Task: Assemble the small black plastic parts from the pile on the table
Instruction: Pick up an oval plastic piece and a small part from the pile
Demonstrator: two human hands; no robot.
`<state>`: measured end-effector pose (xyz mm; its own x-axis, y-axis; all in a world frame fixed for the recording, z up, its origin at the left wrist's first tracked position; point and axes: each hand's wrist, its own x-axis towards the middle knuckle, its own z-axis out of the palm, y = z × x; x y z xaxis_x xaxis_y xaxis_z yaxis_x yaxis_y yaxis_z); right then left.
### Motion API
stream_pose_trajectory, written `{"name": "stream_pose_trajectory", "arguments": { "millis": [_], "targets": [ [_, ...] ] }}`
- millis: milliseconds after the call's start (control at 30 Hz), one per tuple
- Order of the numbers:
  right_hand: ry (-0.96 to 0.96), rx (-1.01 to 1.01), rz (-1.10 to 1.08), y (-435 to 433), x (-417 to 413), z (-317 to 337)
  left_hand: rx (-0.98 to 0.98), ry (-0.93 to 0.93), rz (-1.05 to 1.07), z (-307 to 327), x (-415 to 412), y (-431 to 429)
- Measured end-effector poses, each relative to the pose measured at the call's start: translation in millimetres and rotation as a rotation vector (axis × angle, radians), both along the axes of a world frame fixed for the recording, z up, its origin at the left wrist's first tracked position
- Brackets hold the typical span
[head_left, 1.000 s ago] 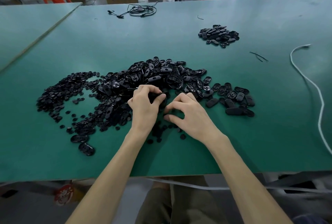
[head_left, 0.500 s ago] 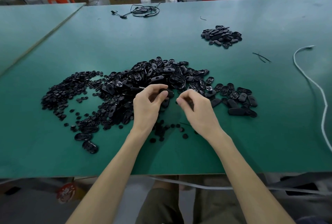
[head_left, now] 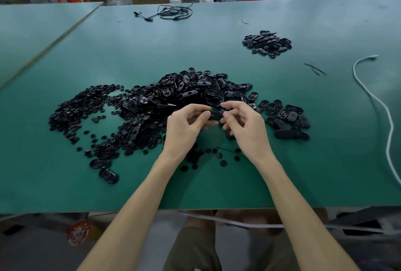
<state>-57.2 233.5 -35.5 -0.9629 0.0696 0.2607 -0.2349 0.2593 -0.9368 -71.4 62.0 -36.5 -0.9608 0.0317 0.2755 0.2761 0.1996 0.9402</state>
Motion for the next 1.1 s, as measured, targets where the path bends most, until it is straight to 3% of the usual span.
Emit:
{"name": "stream_pose_trajectory", "arguments": {
  "millis": [467,667,1100],
  "targets": [
    [-0.026,-0.076,-0.002,1.3,-1.2,0.4,0.018,-0.025,-0.006,-5.0,-4.3,-1.7],
    [-0.022,-0.006,0.001,2.7,-3.5,-0.3,0.020,-0.014,0.002,-3.0,-2.9,-2.0],
    [-0.015,-0.078,0.012,2.7,-3.0,0.2,-0.065,0.011,0.007,0.7,-2.6,-2.8]
  ]
}}
